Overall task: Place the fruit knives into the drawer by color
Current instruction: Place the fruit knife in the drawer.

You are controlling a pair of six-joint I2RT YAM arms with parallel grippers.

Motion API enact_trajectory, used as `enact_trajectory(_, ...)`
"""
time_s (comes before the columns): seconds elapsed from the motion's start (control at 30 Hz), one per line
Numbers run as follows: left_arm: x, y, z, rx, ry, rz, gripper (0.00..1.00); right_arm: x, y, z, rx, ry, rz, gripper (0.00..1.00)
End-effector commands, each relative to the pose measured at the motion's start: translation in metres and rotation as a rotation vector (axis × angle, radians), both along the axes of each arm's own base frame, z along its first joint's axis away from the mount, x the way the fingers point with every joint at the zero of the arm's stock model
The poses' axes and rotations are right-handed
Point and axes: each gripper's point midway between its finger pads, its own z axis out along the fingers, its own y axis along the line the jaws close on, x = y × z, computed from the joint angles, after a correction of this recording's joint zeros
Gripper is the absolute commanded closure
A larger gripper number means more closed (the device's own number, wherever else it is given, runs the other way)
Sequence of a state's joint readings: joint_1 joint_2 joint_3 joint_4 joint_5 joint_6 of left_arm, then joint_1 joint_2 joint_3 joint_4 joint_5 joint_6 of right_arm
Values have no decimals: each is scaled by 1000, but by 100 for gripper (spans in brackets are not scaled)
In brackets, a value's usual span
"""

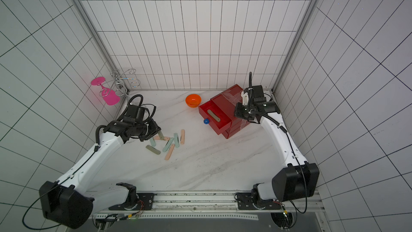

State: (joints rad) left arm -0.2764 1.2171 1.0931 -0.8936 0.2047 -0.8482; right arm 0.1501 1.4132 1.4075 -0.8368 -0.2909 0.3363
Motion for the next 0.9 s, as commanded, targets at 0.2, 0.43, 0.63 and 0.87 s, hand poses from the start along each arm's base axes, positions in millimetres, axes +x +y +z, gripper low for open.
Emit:
enact_trajectory(0.2,38,-67,68,-86,-139,-81,81,-43,-14,-46,-59,258,-23,87)
enact_trajectory(0.43,58,-131,81,-103,-161,-173,81,-42,-14,-47,-62,261,-23,87)
enact_trajectory(0.63,76,-183,83,-128,-157,-245,82,-43,-14,-51,-61,272,-22,87)
enact_trajectory(0.87,87,-235,79,-168,-133,-301,82,-42,-14,-52,-66,274,-20,87)
